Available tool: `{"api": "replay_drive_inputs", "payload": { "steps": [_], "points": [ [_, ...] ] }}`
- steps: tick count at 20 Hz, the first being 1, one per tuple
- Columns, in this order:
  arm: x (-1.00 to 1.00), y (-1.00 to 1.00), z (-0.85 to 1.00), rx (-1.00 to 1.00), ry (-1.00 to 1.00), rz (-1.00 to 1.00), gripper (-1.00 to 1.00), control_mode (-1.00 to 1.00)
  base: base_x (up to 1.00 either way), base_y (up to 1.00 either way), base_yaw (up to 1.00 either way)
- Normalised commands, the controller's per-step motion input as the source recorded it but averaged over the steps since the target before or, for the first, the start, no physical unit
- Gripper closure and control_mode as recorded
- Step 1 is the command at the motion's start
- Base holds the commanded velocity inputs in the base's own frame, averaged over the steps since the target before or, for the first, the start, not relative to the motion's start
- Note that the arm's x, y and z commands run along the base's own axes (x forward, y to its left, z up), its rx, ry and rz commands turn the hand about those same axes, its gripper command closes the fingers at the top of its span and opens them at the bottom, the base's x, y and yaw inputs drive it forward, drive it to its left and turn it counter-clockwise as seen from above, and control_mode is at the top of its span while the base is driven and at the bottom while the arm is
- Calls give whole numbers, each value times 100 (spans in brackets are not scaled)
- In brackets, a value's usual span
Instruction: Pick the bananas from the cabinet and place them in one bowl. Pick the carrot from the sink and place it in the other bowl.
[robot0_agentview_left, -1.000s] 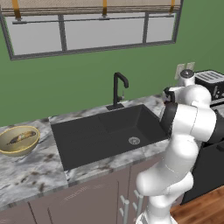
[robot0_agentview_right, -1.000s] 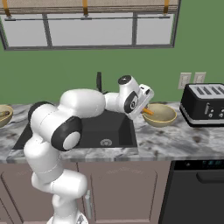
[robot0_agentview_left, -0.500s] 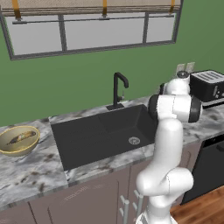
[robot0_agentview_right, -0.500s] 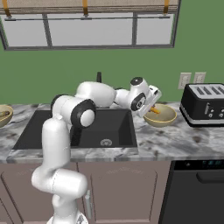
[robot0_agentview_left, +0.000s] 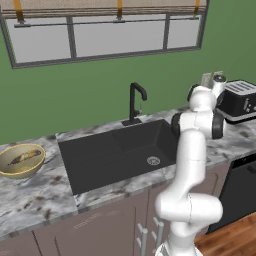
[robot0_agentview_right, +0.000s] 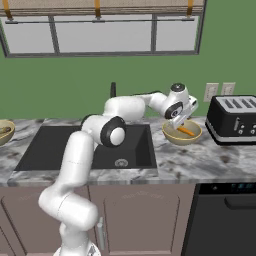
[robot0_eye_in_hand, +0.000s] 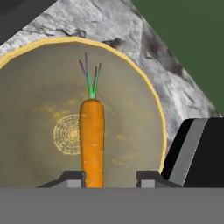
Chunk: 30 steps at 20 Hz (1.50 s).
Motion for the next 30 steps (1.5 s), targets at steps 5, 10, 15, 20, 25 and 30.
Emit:
{"api": "replay_drive_inputs", "payload": {
  "steps": [5, 10, 15, 20, 25, 30],
  "points": [
    [-2, 44, 77, 0, 5, 0, -100, -100, 0, 0, 0],
    [-49, 66, 54, -5, 11, 4, -100, -100, 0, 0, 0],
    [-94, 55, 10, -8, 8, 11, -100, -100, 0, 0, 0],
    [-100, 48, -19, -1, 1, 10, -100, -100, 0, 0, 0],
    [-100, 54, -47, 1, 0, 8, -100, -100, 0, 0, 0],
    [-100, 54, -47, 1, 0, 7, -100, -100, 0, 0, 0]
  ]
}}
